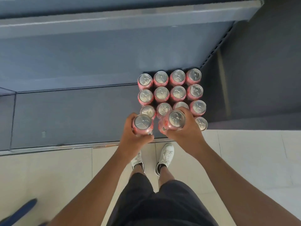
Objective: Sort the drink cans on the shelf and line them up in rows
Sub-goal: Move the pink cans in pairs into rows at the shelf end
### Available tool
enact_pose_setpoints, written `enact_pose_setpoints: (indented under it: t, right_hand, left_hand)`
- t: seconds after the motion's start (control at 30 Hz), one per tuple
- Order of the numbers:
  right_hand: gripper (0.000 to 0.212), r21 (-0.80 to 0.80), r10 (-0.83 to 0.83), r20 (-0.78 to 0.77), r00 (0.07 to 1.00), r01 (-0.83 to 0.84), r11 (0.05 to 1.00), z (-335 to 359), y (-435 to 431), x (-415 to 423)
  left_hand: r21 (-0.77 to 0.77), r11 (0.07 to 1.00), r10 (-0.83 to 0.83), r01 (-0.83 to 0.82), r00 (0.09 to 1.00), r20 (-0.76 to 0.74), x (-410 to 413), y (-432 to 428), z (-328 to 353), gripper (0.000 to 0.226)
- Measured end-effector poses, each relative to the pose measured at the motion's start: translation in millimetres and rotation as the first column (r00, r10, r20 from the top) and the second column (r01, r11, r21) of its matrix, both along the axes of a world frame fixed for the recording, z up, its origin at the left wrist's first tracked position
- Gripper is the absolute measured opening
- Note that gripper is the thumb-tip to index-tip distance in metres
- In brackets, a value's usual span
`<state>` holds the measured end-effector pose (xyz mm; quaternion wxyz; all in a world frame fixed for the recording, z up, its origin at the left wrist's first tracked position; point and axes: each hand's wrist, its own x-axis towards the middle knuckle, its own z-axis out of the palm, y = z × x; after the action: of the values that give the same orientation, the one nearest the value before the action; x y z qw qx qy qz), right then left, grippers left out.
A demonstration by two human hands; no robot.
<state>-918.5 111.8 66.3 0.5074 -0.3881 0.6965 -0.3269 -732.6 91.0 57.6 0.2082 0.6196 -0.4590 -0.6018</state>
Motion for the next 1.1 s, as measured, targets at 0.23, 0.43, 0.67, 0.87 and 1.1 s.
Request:
enact_pose_setpoints:
  t: [0.23,0.43,0.67,0.87,1.1]
  right_hand:
    - [0.069,0.008,0.24,-0.331,0.912,-0.252,0.968,-35,3,0]
    - [0.067,0.05,0.297,-0.712,0.636,-0.377,0.925,-60,11,4]
    - [0.072,0.093,0.253,-0.86,0.444,-0.351,0.932,-83,11,13]
    - [0.075,0.089,0.196,-0.922,0.334,-0.31,0.947,-97,17,20]
    - [0.072,0.103,0.187,-0.941,0.284,-0.286,0.953,-102,18,24]
  left_hand:
    - [-0.089,0.995,-0.019,0.034,0.987,0.158,-4,10,-50,0.057]
    - [-0.074,0.997,0.027,-0.008,0.966,0.259,-7,20,-73,0.062]
    - [-0.078,0.996,0.055,-0.038,0.972,0.229,-14,18,-90,0.065]
    - [-0.115,0.993,0.029,-0.003,0.973,0.227,-12,19,-102,0.064]
    - [-0.147,0.989,0.038,-0.008,0.978,0.204,-11,21,-110,0.07]
